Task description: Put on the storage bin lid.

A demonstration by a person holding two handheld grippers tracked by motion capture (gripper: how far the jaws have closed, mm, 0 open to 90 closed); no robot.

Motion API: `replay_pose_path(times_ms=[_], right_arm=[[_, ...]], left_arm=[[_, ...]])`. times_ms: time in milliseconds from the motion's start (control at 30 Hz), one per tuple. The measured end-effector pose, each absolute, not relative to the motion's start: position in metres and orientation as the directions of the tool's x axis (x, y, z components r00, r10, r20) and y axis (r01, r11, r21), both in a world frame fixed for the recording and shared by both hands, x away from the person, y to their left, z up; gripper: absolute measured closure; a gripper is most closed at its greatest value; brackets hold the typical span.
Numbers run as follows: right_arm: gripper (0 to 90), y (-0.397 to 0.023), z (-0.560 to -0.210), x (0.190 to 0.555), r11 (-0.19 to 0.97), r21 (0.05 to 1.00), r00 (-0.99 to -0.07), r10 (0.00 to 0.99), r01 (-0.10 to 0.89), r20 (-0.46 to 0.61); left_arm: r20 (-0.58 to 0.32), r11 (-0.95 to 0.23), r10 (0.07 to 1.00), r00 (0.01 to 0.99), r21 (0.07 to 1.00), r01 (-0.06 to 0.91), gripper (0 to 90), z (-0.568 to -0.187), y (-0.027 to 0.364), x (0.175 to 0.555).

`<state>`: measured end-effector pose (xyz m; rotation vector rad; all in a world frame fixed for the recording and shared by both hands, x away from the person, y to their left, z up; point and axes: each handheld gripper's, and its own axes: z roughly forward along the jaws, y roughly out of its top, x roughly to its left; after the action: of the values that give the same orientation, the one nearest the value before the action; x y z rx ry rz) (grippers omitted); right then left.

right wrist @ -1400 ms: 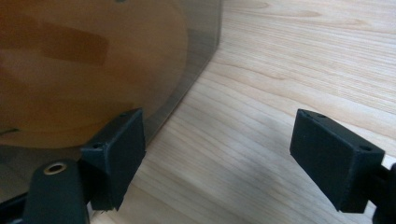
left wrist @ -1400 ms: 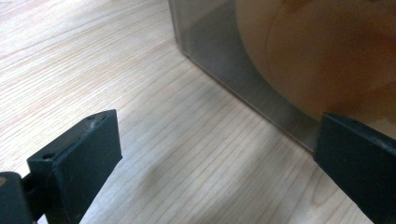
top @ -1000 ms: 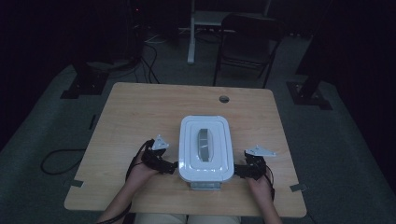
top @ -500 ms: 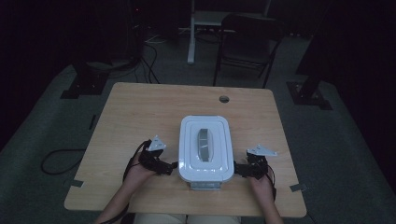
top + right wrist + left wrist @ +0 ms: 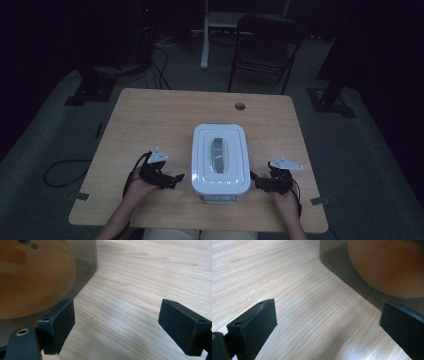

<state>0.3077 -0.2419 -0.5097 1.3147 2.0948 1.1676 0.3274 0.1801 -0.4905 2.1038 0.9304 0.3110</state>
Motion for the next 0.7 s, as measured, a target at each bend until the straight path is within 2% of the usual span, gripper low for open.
replay_pose_path(times_ms=[300,700], right_arm=[[13.5,-0.254,-0.510,0.296,0.213,0.813,-0.454,0.889,0.541,0.069],[13.0,-0.273,-0.513,0.280,0.171,0.819,-0.376,0.925,0.547,0.058]], left_arm=[[-0.103,-0.396,0.727,0.679,0.744,0.537,1.8,-0.494,0.196,0.322],[-0.110,-0.361,0.763,0.636,0.744,0.562,1.8,-0.500,0.219,0.309]])
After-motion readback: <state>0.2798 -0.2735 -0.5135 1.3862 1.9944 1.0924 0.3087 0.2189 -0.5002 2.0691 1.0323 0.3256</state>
